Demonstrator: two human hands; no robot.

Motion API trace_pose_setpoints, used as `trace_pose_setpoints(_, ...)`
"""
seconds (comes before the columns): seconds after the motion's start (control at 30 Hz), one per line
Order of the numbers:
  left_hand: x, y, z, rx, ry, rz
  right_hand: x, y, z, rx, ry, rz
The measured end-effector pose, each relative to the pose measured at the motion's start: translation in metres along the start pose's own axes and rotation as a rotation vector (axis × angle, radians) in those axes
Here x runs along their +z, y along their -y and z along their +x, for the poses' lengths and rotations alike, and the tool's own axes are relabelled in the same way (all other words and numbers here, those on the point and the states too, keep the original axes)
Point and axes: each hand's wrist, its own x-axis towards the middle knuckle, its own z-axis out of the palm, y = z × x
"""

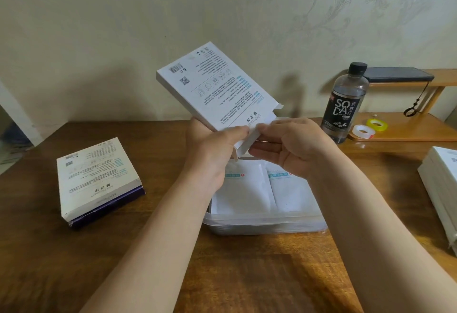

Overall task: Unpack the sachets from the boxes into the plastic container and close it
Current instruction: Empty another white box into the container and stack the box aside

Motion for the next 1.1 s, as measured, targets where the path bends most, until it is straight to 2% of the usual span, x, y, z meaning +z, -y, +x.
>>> trace_pose_setpoints(0.13, -0.001, 0.002, 0.003, -0.043, -0.027, -0.038, 0.000, 0.001, 0.000, -0.006, -0.060, -0.006)
trace_pose_setpoints(0.43, -0.003, 0.000, 0.007, -0.290, 0.023, -0.290, 0.009, -0.006, 0.003, 0.033, -0.099, 0.018)
trace_pose_setpoints(0.63, -0.012, -0.003, 0.015, -0.297, -0.107, -0.352, 0.013, 0.000, -0.002, -0.046, -0.040, 0.126)
trace_pose_setpoints(0.83, -0.022, -0.008, 0.020, -0.292, -0.184, -0.401, 0.006, 0.010, -0.002, -0.255, -0.065, 0.164)
trace_pose_setpoints(0.97, -0.023, -0.004, 0.024, -0.310, -0.182, -0.399, 0.003, 0.010, -0.001, -0.448, 0.000, 0.307)
trace_pose_setpoints(1.1, -0.020, 0.000, 0.021, -0.285, -0.166, -0.364, 0.000, 0.014, -0.009, -0.567, -0.016, 0.305)
